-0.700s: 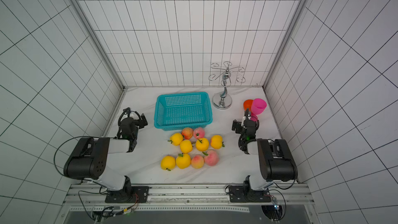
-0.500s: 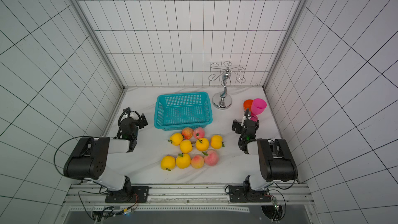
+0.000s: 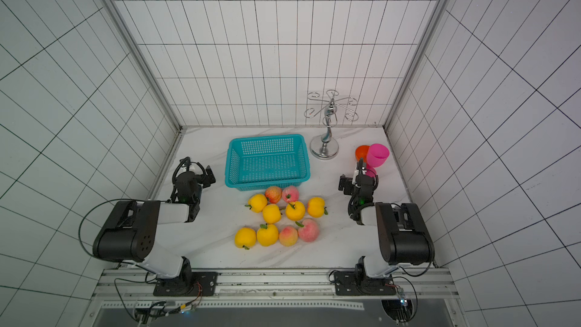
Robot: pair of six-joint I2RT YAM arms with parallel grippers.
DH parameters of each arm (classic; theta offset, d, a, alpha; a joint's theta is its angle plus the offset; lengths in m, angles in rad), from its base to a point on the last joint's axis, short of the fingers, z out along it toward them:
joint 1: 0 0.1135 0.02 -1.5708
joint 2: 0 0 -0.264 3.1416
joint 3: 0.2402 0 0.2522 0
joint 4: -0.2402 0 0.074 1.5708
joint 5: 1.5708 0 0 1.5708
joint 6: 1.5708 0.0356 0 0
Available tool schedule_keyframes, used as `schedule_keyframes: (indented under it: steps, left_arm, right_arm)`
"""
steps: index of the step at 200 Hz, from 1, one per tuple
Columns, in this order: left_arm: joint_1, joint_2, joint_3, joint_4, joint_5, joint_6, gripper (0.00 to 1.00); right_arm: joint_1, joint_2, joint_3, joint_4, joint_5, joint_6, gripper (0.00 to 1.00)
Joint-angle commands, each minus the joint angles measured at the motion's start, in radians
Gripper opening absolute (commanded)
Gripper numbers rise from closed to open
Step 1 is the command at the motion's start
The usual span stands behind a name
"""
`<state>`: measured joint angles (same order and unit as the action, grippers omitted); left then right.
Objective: Put the peaches into the basket
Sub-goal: Pick up the peach from the center of the board.
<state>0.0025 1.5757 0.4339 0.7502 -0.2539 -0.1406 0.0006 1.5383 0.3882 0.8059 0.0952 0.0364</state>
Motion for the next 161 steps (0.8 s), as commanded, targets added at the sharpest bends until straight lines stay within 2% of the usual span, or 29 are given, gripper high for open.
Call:
schedule_keyframes:
  steps: [1, 161]
  left_arm:
    - [-0.002, -0.014, 0.012, 0.024, -0.007, 0.014, 0.99]
    - [-0.002, -0.017, 0.009, 0.027, -0.013, 0.01, 0.99]
  right_arm:
    - [-0.002, 0.002, 0.033, 0.033, -0.006, -0.006, 0.99]
    - [-0.016, 0.0, 0.036, 0.025, -0.026, 0.0, 0.98]
